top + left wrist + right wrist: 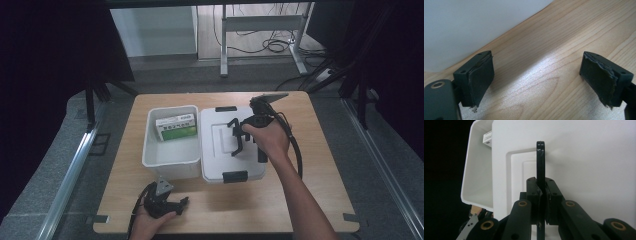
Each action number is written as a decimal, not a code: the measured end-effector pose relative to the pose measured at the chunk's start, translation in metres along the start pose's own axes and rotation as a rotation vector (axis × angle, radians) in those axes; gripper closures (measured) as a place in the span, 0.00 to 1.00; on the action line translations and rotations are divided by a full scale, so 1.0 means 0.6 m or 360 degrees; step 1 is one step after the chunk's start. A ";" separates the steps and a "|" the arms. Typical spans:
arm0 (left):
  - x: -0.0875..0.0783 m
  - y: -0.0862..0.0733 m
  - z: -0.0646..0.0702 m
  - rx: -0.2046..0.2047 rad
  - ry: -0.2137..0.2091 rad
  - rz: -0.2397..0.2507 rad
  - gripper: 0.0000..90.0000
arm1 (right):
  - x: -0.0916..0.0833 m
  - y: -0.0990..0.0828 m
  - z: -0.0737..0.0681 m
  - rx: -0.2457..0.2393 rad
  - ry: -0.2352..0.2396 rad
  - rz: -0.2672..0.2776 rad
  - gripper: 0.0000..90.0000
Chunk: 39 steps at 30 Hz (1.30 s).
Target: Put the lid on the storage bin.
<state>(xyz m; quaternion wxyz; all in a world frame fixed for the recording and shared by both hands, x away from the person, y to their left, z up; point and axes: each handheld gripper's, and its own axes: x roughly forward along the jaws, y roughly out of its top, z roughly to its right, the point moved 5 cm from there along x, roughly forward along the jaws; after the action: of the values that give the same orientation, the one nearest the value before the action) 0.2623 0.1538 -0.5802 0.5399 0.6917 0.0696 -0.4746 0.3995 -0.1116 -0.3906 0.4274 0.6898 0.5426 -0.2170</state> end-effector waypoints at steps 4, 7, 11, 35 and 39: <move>0.000 0.000 0.000 -0.0001 0.0000 0.0001 0.14 | -0.005 -0.001 0.002 0.0006 0.0004 0.0008 0.93; 0.000 0.000 0.000 -0.0001 0.0000 0.0001 0.14 | -0.010 0.000 0.006 0.0005 -0.0001 0.0018 0.93; 0.000 0.000 0.000 -0.0001 0.0000 0.0001 0.14 | -0.015 -0.001 0.012 0.0020 -0.0004 0.0023 0.93; 0.000 0.000 0.000 -0.0001 0.0000 0.0001 0.14 | -0.044 0.011 0.034 0.0092 -0.0032 0.0059 0.94; 0.000 0.000 0.000 0.0004 0.0000 0.0002 0.14 | -0.045 0.017 0.017 0.0078 -0.0027 0.0053 0.94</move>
<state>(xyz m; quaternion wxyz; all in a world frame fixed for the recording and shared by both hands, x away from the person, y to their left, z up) 0.2625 0.1539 -0.5802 0.5393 0.6924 0.0688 -0.4743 0.4020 -0.1359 -0.3720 0.4186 0.7071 0.5220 -0.2289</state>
